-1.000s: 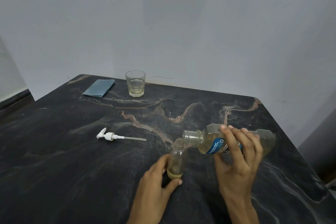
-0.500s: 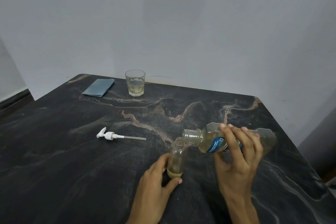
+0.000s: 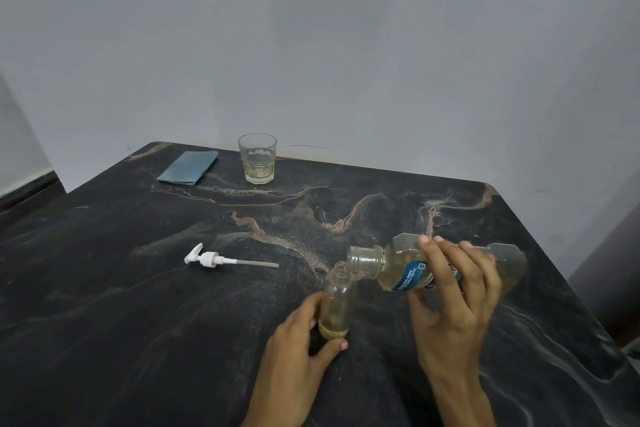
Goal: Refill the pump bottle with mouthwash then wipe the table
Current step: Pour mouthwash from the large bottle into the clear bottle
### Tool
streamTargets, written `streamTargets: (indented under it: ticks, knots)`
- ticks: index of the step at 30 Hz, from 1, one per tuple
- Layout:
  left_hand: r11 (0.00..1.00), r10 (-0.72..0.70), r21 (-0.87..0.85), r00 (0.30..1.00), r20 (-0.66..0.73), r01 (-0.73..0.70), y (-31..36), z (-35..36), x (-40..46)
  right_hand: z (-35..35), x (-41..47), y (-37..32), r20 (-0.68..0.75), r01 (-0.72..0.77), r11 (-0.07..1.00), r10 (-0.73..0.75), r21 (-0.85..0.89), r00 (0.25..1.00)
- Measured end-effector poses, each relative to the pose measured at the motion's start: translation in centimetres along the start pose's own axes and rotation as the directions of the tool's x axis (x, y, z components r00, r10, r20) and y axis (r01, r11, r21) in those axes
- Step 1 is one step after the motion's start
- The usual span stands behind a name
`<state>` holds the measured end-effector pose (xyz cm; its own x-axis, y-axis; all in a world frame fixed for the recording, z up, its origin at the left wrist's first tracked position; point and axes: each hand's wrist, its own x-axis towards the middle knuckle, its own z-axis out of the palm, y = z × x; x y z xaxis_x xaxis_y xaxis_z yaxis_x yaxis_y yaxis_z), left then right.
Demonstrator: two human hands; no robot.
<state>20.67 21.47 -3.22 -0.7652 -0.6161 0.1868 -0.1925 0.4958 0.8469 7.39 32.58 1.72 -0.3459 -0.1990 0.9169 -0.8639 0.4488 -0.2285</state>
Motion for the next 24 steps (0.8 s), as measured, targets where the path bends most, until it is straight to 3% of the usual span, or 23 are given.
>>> streamTargets:
  ticks: [24]
  knots:
    - [0.999,-0.034,-0.003,0.999,0.014,0.034,0.08,0.01,0.07,0.06,-0.08,0.08,-0.003,-0.001,1.0,0.001,0.004,1.0]
